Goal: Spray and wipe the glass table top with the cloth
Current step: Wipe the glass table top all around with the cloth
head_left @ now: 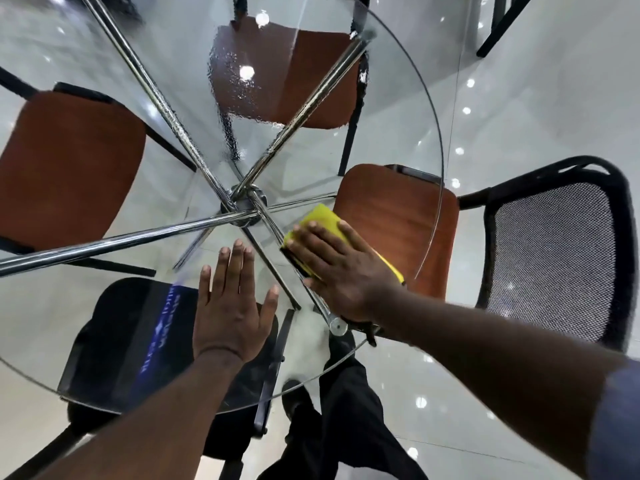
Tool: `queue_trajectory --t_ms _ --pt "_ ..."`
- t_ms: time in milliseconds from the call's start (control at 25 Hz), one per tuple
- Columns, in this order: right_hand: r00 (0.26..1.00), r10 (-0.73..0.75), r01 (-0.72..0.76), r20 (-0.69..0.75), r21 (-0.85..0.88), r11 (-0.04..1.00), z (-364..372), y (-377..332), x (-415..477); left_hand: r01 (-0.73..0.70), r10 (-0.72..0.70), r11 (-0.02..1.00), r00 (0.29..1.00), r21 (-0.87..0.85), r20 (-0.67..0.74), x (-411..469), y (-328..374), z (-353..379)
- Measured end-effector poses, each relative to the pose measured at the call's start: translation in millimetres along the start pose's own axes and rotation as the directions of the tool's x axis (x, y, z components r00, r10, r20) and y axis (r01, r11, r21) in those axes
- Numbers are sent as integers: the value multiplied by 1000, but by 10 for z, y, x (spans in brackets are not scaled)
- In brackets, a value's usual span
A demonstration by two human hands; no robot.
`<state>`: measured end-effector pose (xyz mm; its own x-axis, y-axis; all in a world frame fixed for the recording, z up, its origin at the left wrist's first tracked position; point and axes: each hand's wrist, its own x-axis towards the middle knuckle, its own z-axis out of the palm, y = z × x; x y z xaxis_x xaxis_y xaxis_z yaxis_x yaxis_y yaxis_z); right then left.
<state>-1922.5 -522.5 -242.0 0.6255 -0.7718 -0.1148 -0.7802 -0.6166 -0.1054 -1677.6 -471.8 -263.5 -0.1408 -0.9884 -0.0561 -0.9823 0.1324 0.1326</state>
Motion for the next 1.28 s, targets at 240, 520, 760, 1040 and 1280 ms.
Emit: queue_trajectory --t_ms 240,520,760,1040,1280 --pt "899 404 -400 -169 62 915 -97 1341 767 8 -8 1000 1000 7 -2 18 -6 27" --pt "611 787 -767 -83 185 615 45 -12 -260 12 -12 1000 1000 5 -9 4 -13 15" --pt "962 235 -228 -137 68 971 -99 290 858 7 -7 1000 1000 -2 -4 0 -32 39" --pt "662 747 -714 -57 254 652 -114 970 -86 2 -2 1000 999 -6 -40 -3 -42 58" --pt "845 531 -520 -58 136 843 178 -802 -435 -4 3 1000 999 -7 -42 -7 -36 62"
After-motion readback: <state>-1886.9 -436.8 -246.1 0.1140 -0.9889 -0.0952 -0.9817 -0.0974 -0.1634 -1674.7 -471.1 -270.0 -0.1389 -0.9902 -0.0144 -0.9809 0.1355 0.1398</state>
